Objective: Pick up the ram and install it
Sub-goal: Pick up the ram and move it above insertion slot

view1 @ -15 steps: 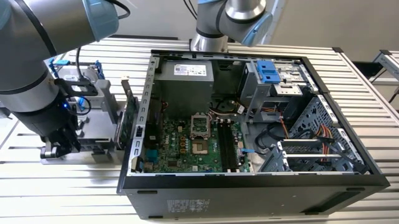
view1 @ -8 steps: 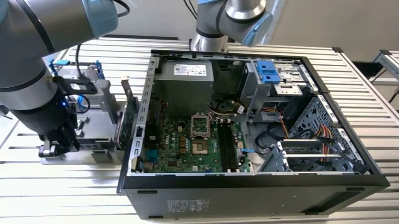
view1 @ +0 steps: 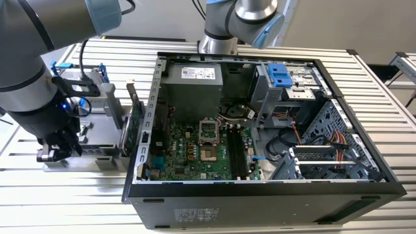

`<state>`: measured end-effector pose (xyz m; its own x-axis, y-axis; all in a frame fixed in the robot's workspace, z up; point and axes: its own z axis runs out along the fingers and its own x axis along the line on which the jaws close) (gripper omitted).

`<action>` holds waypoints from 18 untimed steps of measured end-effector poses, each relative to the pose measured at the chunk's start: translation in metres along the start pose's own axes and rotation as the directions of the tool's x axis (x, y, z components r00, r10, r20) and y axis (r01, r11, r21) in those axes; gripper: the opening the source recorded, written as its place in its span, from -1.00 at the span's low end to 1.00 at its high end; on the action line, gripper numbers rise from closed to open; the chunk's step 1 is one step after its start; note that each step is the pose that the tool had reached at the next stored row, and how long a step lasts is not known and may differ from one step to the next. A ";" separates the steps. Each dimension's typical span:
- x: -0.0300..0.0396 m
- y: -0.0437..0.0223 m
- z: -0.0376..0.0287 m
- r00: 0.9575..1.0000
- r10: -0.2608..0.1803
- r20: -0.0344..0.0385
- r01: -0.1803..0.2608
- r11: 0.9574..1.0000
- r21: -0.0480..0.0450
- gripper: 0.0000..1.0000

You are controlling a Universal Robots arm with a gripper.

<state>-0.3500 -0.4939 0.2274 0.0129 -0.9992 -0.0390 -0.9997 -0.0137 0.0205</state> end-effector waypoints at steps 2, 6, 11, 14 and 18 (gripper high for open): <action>0.0000 0.0000 -0.0005 1.000 0.002 0.000 -0.002 1.000 0.000 -1.00; -0.0001 0.0001 -0.0018 1.000 0.006 0.000 -0.006 1.000 0.001 -1.00; -0.0001 0.0002 -0.0034 1.000 0.009 0.000 -0.009 1.000 0.001 -1.00; -0.0002 0.0002 -0.0043 1.000 0.010 0.000 -0.010 1.000 0.002 -1.00; -0.0002 0.0003 -0.0059 1.000 0.010 0.000 -0.010 1.000 0.001 -1.00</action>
<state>-0.3501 -0.4939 0.2333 0.0030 -0.9992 -0.0388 -0.9998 -0.0038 0.0195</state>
